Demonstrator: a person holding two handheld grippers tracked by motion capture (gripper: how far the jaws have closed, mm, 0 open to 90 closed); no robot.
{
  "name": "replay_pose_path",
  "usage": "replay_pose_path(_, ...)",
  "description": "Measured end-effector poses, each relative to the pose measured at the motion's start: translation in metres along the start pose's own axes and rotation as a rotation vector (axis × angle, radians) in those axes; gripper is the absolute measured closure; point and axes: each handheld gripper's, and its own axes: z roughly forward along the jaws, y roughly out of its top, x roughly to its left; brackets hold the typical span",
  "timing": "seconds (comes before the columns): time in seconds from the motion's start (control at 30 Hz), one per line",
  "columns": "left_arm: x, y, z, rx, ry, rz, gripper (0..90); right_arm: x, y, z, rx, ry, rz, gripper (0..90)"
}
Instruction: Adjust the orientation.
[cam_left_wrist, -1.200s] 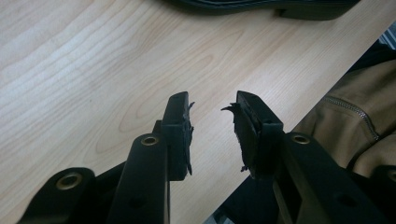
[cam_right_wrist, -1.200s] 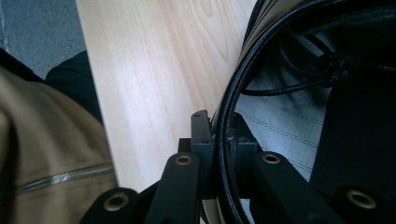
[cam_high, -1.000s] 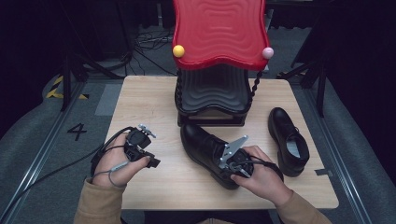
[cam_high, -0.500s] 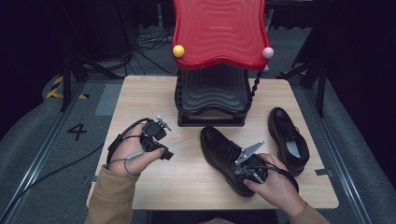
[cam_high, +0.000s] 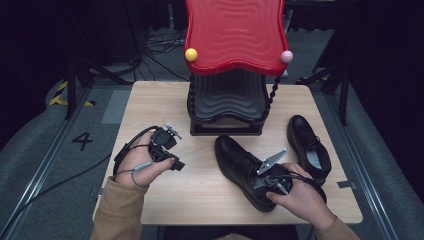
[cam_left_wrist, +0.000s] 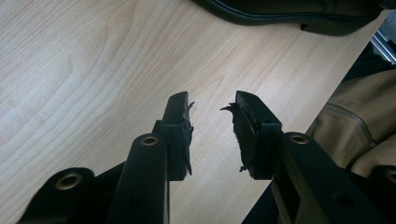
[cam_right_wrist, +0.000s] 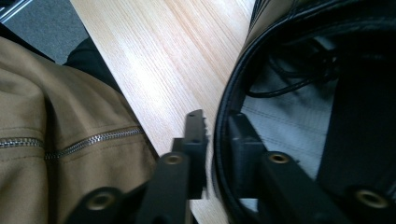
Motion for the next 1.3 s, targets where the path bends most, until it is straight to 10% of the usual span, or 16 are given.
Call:
replay_pose_path(0.5, 0.004, -0.003, -0.002, -0.011, -0.003, -0.018, 64.8, -0.009, -0.010, -0.041, -0.089, -0.036, 0.038, 69.8)
replay_pose_path(0.87, 0.006, 0.001, 0.002, -0.005, -0.008, -0.021, 63.2, -0.056, -0.048, -0.090, -0.227, -0.249, 0.293, 64.6)
replay_pose_path(1.3, 0.007, 0.001, 0.004, 0.010, -0.013, -0.025, 62.8, -0.100, -0.074, -0.082, -0.171, -0.404, 0.458, 57.8)
